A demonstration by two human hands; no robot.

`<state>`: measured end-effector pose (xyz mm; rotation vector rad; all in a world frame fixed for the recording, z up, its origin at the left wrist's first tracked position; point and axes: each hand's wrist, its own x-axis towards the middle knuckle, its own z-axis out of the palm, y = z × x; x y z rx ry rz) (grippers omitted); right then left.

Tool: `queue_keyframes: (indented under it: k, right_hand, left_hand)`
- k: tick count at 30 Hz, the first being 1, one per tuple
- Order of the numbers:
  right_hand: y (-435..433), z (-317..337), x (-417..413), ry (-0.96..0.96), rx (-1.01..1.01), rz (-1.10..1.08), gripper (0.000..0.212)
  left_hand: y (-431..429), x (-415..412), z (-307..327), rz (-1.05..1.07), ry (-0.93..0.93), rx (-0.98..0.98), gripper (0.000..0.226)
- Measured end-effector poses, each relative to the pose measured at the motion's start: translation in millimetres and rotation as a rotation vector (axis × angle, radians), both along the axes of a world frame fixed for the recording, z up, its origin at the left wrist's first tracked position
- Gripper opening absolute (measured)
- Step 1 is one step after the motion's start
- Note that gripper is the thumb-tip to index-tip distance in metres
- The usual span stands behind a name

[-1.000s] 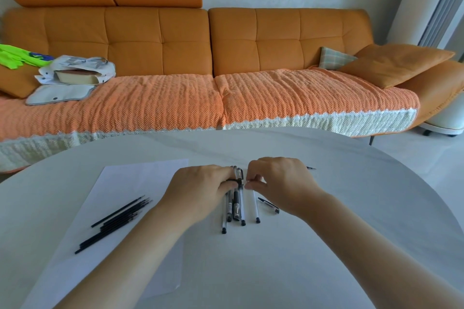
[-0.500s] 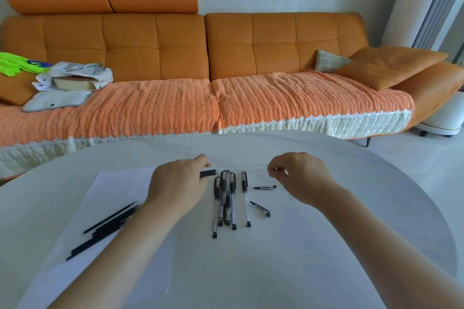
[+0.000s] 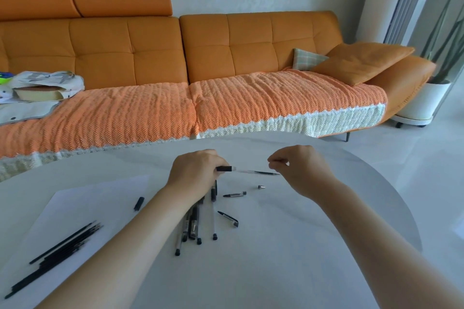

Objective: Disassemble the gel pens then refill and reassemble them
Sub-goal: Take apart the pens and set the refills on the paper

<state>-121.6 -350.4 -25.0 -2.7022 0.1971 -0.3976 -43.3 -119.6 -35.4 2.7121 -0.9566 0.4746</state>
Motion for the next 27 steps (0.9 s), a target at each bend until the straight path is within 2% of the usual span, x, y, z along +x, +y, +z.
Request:
queue_keyframes:
  k: [5,9,14,18,23,27]
  right_hand:
    - [0,-3,4,0.033,-0.106,0.051,0.019]
    - [-3,-14,11,0.064,-0.157,0.033,0.017]
    - [-5,-27,20,0.156,-0.202,0.027,0.016]
    - [-4,-35,26,0.161,-0.212,0.008,0.019]
    - [-1,-34,29,0.166,-0.223,0.019,0.018]
    - [9,-18,23,0.084,-0.112,0.055,0.032]
  left_hand:
    - [-30,10,-5,-0.077,0.019,0.002,0.023]
    - [-44,17,-15,-0.074,0.063,-0.056,0.020]
    - [-51,21,-27,-0.069,0.142,-0.040,0.017]
    - [-52,21,-29,-0.050,0.196,-0.020,0.026]
    - [-40,14,-22,-0.043,0.247,0.000,0.025]
    - [-21,2,-17,-0.087,0.256,-0.014,0.027]
